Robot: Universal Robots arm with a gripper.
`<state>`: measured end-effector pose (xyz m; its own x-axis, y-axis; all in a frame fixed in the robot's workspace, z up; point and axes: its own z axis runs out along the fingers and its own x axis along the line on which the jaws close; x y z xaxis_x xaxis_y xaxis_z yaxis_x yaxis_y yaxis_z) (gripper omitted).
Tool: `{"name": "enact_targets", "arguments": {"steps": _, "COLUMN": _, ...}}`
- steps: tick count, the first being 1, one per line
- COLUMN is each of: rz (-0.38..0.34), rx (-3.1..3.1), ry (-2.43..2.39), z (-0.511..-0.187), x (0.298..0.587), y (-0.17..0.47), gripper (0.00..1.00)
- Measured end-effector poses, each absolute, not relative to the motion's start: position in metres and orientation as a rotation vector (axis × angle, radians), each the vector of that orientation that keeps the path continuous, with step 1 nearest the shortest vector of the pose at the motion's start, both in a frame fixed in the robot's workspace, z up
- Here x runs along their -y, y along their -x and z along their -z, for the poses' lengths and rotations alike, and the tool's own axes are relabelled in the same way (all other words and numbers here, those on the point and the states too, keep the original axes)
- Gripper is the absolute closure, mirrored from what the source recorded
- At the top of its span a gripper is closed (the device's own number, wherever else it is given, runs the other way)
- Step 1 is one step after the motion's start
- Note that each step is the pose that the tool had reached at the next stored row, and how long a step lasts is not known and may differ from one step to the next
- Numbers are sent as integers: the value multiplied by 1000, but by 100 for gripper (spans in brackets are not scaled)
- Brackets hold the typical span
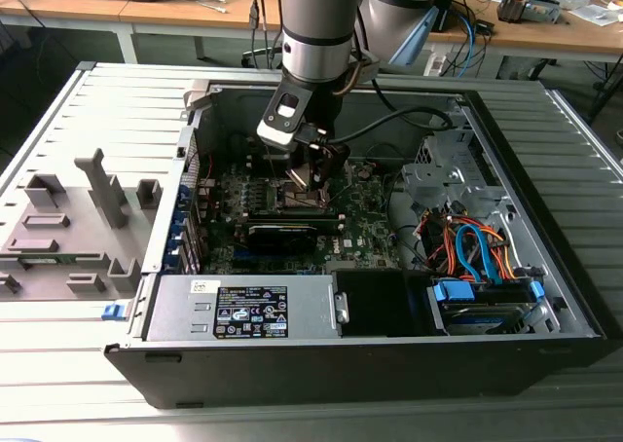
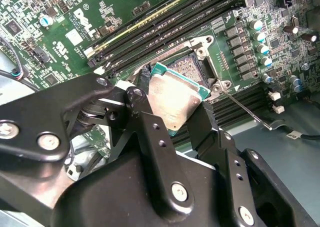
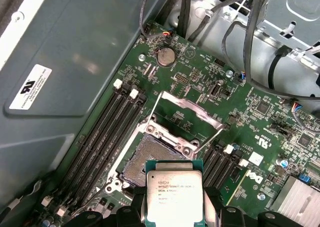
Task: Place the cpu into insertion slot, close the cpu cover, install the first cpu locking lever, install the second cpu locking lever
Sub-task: 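Place the cpu into insertion slot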
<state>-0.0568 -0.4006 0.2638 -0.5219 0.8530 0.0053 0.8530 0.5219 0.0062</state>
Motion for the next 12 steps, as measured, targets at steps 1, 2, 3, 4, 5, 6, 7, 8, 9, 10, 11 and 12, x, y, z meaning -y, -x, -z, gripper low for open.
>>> {"name": "enact_targets", "arguments": {"steps": 1, "rz": 13, "rx": 2738, "ry": 1537, "z": -264, "x": 401, "y": 57, "gripper": 46}}
{"name": "enact_targets", "arguments": {"steps": 2, "rz": 13, "rx": 2736, "ry": 1540, "z": -264, "x": 401, "y": 57, "gripper": 46}}
{"name": "enact_targets", "arguments": {"steps": 3, "rz": 13, "rx": 2735, "ry": 1542, "z": -264, "x": 401, "y": 57, "gripper": 46}}
{"name": "enact_targets", "arguments": {"steps": 4, "rz": 13, "rx": 2734, "ry": 1544, "z": -264, "x": 401, "y": 57, "gripper": 46}}
{"name": "enact_targets", "arguments": {"steps": 5, "rz": 13, "rx": 2732, "ry": 1547, "z": -264, "x": 401, "y": 57, "gripper": 46}}
{"name": "enact_targets", "arguments": {"steps": 6, "rz": 13, "rx": 2731, "ry": 1550, "z": -264, "x": 401, "y": 57, "gripper": 46}}
{"name": "enact_targets", "arguments": {"steps": 7, "rz": 13, "rx": 2729, "ry": 1553, "z": -264, "x": 401, "y": 57, "gripper": 46}}
{"name": "enact_targets", "arguments": {"steps": 8, "rz": 13, "rx": 2729, "ry": 1554, "z": -264, "x": 401, "y": 57, "gripper": 46}}
{"name": "enact_targets", "arguments": {"steps": 9, "rz": 13, "rx": 2728, "ry": 1556, "z": -264, "x": 401, "y": 57, "gripper": 46}}
{"name": "enact_targets", "arguments": {"steps": 10, "rz": 13, "rx": 2727, "ry": 1557, "z": -264, "x": 401, "y": 57, "gripper": 46}}
{"name": "enact_targets", "arguments": {"steps": 11, "rz": 13, "rx": 2725, "ry": 1560, "z": -264, "x": 401, "y": 57, "gripper": 46}}
{"name": "enact_targets", "arguments": {"steps": 12, "rz": 13, "rx": 2723, "ry": 1563, "z": -263, "x": 401, "y": 57, "gripper": 46}}
